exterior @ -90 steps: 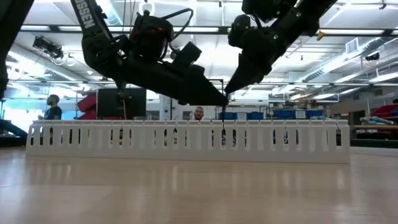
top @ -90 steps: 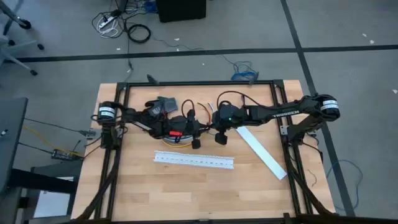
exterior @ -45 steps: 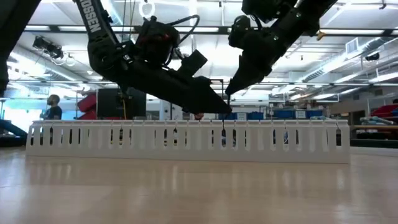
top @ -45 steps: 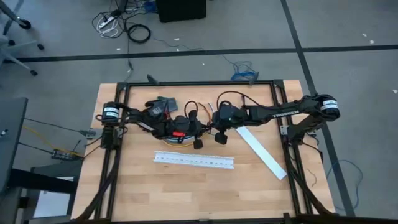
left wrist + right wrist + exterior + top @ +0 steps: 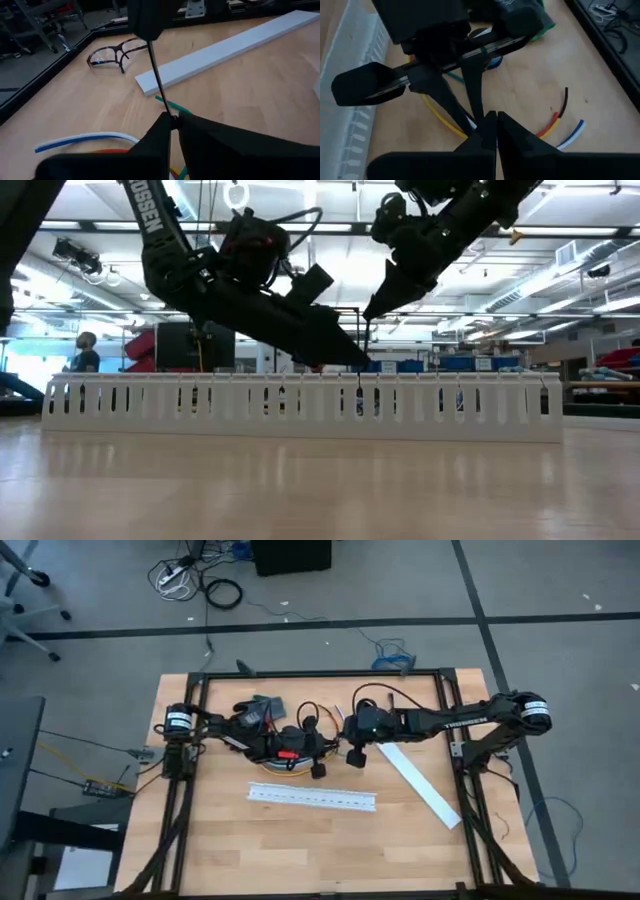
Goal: Ziptie cables
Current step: Wrap the cable wires with the black zip tie
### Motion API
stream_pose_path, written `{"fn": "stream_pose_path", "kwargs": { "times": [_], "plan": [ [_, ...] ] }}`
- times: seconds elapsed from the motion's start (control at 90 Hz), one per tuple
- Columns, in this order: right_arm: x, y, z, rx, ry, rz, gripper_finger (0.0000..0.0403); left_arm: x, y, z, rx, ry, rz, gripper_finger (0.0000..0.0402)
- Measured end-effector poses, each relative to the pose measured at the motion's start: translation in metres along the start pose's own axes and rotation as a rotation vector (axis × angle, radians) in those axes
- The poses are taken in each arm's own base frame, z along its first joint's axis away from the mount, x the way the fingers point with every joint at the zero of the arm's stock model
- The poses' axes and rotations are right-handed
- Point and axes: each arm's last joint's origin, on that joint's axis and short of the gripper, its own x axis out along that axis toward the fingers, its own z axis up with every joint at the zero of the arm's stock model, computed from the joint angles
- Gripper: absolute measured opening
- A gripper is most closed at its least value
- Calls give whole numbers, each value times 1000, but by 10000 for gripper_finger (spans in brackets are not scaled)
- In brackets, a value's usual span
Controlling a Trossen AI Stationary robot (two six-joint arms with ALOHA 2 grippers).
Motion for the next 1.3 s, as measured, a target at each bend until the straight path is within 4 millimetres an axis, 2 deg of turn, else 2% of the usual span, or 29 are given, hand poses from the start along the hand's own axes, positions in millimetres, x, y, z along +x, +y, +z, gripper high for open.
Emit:
{"fn": "stream_pose_path", "kwargs": {
  "times": [0.378, 1.3],
  "plan": [
    [-3, -4, 2, -10, -15, -39, 0, 0, 0, 0, -7, 1, -2, 16],
    [-8, -11, 18, -71, -148, -300, 0, 0, 0, 0, -9, 2, -1, 16]
  ]
}}
